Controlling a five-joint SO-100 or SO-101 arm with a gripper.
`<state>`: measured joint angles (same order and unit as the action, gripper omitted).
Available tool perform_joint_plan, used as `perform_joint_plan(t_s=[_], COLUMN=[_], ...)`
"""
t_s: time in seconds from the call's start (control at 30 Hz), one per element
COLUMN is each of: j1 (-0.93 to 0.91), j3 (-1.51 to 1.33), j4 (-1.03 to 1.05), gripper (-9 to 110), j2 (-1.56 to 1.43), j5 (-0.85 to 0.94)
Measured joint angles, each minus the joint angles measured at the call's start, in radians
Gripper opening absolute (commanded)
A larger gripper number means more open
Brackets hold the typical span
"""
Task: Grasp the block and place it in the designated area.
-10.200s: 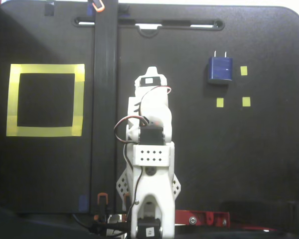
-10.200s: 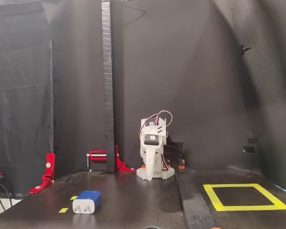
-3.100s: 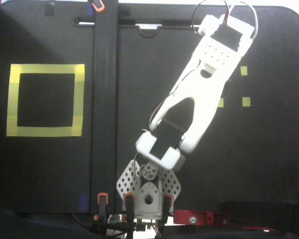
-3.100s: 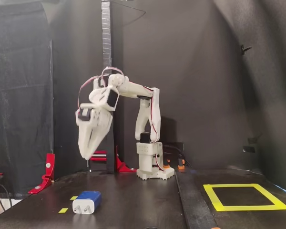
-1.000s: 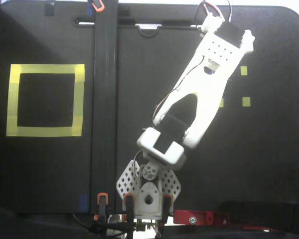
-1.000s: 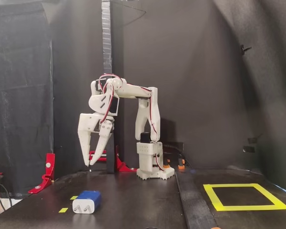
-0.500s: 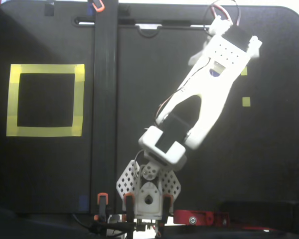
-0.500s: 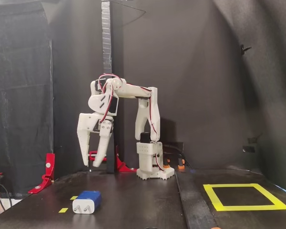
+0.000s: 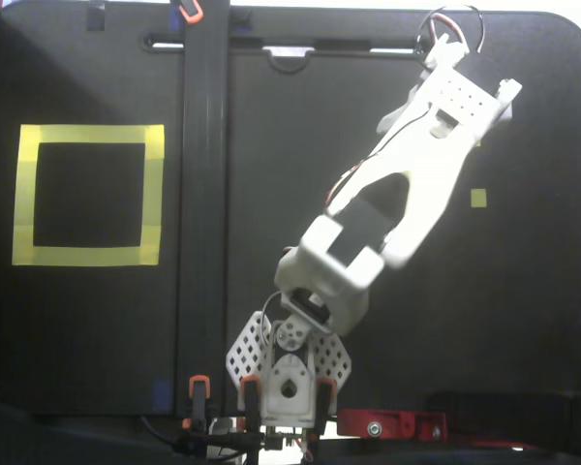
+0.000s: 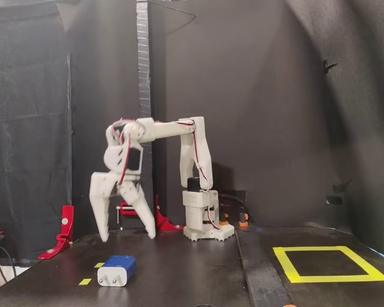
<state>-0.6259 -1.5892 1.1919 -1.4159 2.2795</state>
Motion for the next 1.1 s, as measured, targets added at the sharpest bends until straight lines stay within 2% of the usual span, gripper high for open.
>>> perform_joint_plan(t_s=[0.97,1.1], j1=[0.011,0.012], j3=[0.015,0.015], j4=[-0.146,-0.146], gripper=[37,19], j2=[0.232,0.235], j5=[0.0,0.0])
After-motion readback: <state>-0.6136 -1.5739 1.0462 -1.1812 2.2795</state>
